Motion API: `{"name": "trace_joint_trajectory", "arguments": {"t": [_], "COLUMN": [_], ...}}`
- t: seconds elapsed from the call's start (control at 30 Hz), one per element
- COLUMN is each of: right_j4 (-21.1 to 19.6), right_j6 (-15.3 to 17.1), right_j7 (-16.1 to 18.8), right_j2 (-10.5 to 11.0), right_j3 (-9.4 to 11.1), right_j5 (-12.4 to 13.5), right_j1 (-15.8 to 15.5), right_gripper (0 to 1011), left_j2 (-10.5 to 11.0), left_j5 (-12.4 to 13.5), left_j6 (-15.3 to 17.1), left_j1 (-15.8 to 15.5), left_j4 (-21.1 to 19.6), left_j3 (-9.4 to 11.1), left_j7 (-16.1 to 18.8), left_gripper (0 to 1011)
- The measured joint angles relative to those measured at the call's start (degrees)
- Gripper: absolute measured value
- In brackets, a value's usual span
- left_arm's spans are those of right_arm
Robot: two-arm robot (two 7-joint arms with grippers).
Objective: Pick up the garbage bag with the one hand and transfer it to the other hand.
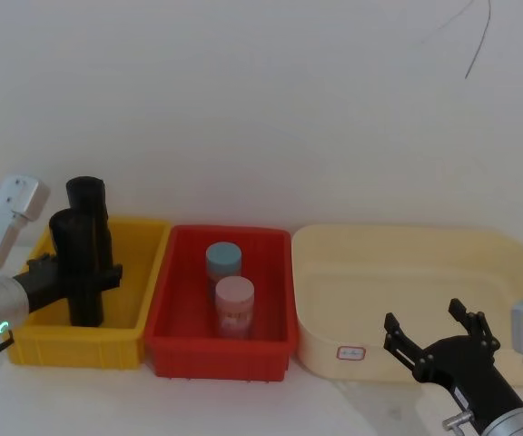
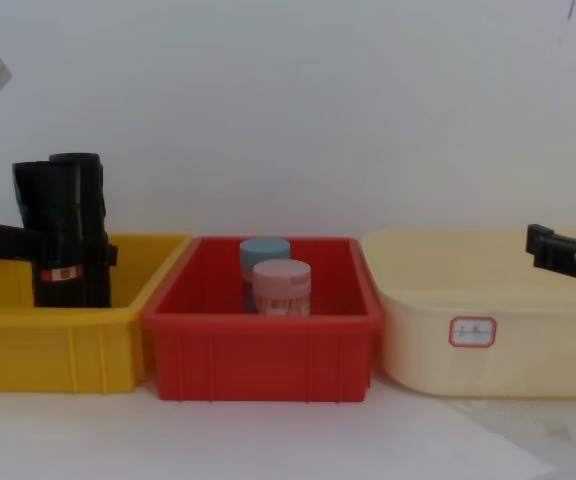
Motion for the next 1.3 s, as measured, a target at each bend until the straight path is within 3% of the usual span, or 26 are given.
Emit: {"name": "trace_joint_trajectory", "arguments": {"t": [0.33,0.4,0.47,0.6,0.9,1.3], "right_j4": [0.0,0.0,0.0,0.0,1.1,4.1], "right_j6": [0.0,0.0,0.0,0.0,1.6,8.8], "right_j7": [0.0,0.0,0.0,0.0,0.8,4.9], "right_j2": [0.0,0.0,0.0,0.0,-0.2,-1.0], "right_j3": [0.0,0.0,0.0,0.0,0.1,-1.2], "right_j5": [0.0,0.0,0.0,0.0,0.3,2.3], "right_j1": [0.0,0.0,0.0,0.0,2.0,9.9], "right_gripper": [1001,1001,1002,1001,1001,1001], "left_j2": [-0.1,-0.1,-0.1,-0.1,-0.1,-0.1], "left_j5": [0.1,0.1,0.1,0.1,0.1,0.1], "left_j6": [-0.1,-0.1,-0.1,-0.1,-0.1,-0.1], "left_j1": [-0.2,-0.2,-0.2,-0.3,-0.3,-0.3], "left_j4": [0.2,0.3,0.3,0.3,0.4,0.4], "left_j3": [0.1,0.1,0.1,0.1,0.1,0.1], "left_j7": [-0.2,-0.2,-0.2,-0.3,-0.3,-0.3], "left_gripper": [817,703,703,548,466,413]}}
